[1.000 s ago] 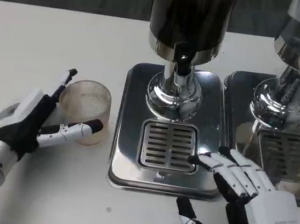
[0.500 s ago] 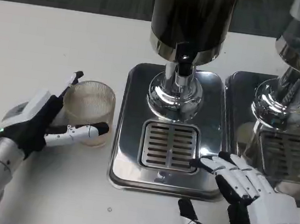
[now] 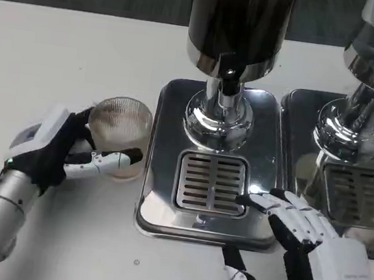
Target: Grasp the cup under the faucet to collect the drink, then remove the cup.
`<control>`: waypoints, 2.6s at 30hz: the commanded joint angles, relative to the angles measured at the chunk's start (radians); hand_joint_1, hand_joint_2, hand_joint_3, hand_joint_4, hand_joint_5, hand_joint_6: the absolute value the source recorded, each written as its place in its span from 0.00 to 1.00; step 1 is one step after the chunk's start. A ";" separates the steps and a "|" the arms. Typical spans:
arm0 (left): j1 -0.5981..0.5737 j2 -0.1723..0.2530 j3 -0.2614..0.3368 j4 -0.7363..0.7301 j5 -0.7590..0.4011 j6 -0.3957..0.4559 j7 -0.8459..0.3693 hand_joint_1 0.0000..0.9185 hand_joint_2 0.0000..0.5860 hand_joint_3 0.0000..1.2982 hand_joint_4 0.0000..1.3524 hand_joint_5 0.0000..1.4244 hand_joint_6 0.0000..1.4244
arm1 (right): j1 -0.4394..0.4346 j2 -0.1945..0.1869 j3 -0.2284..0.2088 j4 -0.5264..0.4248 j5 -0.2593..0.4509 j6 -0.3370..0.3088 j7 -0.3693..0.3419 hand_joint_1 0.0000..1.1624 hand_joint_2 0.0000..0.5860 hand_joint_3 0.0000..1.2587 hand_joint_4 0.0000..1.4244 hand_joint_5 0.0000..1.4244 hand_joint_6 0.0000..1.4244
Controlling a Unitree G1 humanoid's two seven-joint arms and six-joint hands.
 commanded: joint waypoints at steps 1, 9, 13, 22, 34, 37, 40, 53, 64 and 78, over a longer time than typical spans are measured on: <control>-0.003 -0.016 -0.015 0.021 0.004 -0.016 -0.013 0.36 0.21 0.31 0.35 0.50 0.58 | -0.001 0.005 0.000 0.003 0.015 -0.014 0.004 0.41 0.67 0.30 0.23 0.17 0.20; 0.004 -0.021 -0.020 0.028 0.004 -0.036 0.014 0.40 0.24 0.43 0.48 0.63 0.74 | 0.006 0.007 -0.003 0.003 0.027 -0.017 0.007 0.41 0.67 0.30 0.24 0.17 0.21; 0.010 -0.019 -0.018 0.029 0.003 -0.046 0.036 0.39 0.24 0.44 0.49 0.65 0.77 | 0.006 0.008 -0.002 0.005 0.033 -0.017 0.008 0.41 0.67 0.30 0.24 0.18 0.21; 0.028 0.002 0.000 0.019 -0.004 -0.080 0.096 0.39 0.25 0.45 0.50 0.65 0.77 | 0.004 0.003 -0.005 0.010 0.048 -0.025 0.014 0.41 0.67 0.30 0.25 0.18 0.21; 0.049 0.036 0.041 -0.048 -0.011 -0.177 0.153 0.38 0.24 0.45 0.50 0.66 0.78 | 0.004 0.010 -0.006 0.016 0.054 -0.035 0.014 0.41 0.67 0.30 0.25 0.19 0.21; 0.050 0.033 0.042 -0.074 -0.004 -0.201 0.157 0.37 0.24 0.45 0.50 0.66 0.78 | 0.013 0.010 -0.009 0.011 0.055 -0.035 0.014 0.41 0.67 0.30 0.25 0.19 0.21; 0.045 0.025 0.035 -0.089 0.004 -0.212 0.154 0.37 0.24 0.45 0.50 0.66 0.78 | 0.019 0.012 -0.011 0.008 0.055 -0.034 0.014 0.41 0.67 0.30 0.25 0.19 0.21; -0.044 -0.072 -0.070 -0.068 0.087 -0.176 0.087 0.37 0.24 0.45 0.50 0.65 0.79 | 0.066 0.038 -0.015 -0.018 0.046 -0.025 0.003 0.41 0.67 0.30 0.26 0.19 0.22; -0.105 -0.123 -0.117 -0.023 0.121 -0.117 0.074 0.36 0.25 0.45 0.50 0.65 0.77 | 0.094 0.064 -0.019 -0.024 0.042 -0.025 -0.001 0.41 0.67 0.30 0.26 0.20 0.22; -0.139 -0.144 -0.142 0.000 0.109 -0.100 0.004 0.18 0.15 0.28 0.27 0.38 0.46 | 0.095 0.081 -0.014 -0.009 0.051 -0.027 -0.001 0.41 0.67 0.30 0.26 0.20 0.22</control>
